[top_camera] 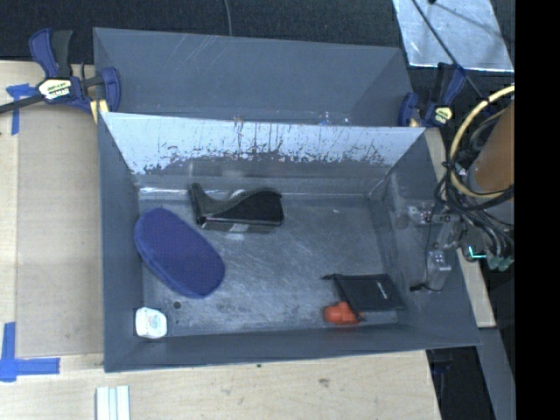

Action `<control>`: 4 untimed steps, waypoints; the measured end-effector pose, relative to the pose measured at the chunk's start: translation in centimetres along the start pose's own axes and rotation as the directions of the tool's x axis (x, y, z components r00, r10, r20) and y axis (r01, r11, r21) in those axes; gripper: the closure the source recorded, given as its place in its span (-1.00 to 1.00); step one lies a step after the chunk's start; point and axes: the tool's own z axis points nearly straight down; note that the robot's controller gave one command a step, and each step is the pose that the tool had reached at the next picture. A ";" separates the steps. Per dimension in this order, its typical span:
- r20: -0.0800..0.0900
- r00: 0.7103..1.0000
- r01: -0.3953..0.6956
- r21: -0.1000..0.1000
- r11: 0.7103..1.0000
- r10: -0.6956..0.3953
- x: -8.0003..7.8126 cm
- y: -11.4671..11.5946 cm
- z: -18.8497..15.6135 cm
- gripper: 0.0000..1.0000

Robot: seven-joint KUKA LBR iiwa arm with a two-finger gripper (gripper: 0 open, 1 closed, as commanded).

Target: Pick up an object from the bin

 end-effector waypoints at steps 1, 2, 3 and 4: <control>0.002 0.928 0.373 -0.001 0.928 -0.373 -1.8 7.6 11.1 -1.00; 0.011 0.929 0.369 0.006 0.929 -0.369 1.0 9.3 14.0 -1.00; 0.006 0.929 0.370 0.004 0.929 -0.370 1.1 9.2 13.9 1.00; 0.016 0.935 0.354 0.006 0.935 -0.354 -1.3 11.2 1.6 1.00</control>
Offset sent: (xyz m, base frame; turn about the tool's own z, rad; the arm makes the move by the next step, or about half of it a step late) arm 0.0176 0.0744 -0.1086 -0.3809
